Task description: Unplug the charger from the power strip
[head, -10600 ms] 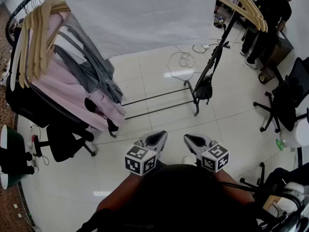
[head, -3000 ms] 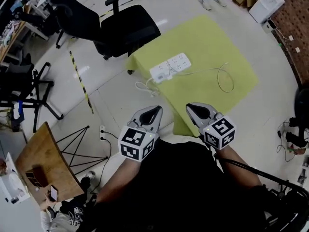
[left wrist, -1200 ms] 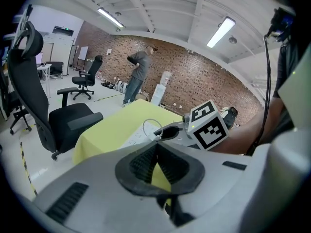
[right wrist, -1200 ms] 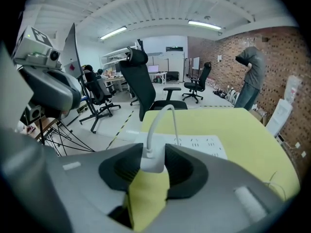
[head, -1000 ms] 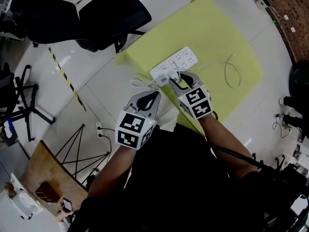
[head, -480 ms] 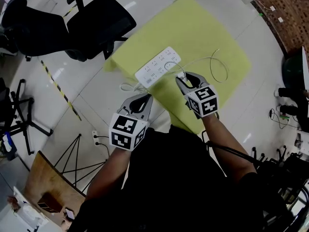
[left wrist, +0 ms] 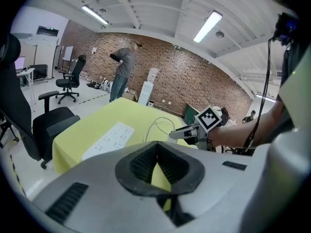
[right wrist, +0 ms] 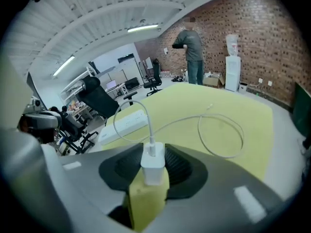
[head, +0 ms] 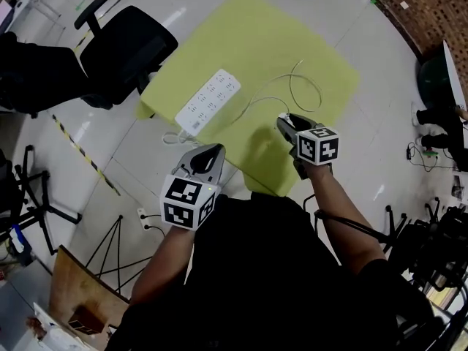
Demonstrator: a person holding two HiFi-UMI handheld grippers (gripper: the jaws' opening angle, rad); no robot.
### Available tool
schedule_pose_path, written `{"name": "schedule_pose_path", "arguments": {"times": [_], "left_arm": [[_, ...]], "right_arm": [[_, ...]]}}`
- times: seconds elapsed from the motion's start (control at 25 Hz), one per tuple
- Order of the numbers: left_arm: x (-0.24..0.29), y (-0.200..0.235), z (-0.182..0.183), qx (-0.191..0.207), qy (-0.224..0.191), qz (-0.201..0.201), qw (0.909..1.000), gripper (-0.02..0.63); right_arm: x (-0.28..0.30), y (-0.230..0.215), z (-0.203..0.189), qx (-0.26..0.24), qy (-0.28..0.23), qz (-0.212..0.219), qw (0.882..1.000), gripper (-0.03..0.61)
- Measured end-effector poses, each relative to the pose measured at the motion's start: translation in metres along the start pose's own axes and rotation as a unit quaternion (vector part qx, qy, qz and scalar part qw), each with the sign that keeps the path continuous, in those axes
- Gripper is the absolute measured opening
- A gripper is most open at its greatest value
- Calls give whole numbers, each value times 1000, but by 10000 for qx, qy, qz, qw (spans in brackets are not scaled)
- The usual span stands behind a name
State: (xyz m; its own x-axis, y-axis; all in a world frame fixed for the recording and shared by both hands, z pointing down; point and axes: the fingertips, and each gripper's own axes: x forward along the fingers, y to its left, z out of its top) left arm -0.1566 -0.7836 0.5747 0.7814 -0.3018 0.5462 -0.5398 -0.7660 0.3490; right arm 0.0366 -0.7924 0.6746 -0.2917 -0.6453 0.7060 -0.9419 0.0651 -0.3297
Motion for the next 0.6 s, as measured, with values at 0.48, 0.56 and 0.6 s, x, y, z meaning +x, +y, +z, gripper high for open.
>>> {"name": "schedule_pose_path", "arguments": {"times": [0.48,0.56,0.6], "left_arm": [[7,-26,-2,122,167,95,9997,6],[7,-28,-2,-16,156,61,9999,6],[8,-30,-2,-114,147,19,9998,6]], "right_arm": [[6,-22,-35,830,3,558,9950,143],[6,-26,-35,367,108,354,9986,176],[6,-27,-35,141,162,250,9995,194]]}}
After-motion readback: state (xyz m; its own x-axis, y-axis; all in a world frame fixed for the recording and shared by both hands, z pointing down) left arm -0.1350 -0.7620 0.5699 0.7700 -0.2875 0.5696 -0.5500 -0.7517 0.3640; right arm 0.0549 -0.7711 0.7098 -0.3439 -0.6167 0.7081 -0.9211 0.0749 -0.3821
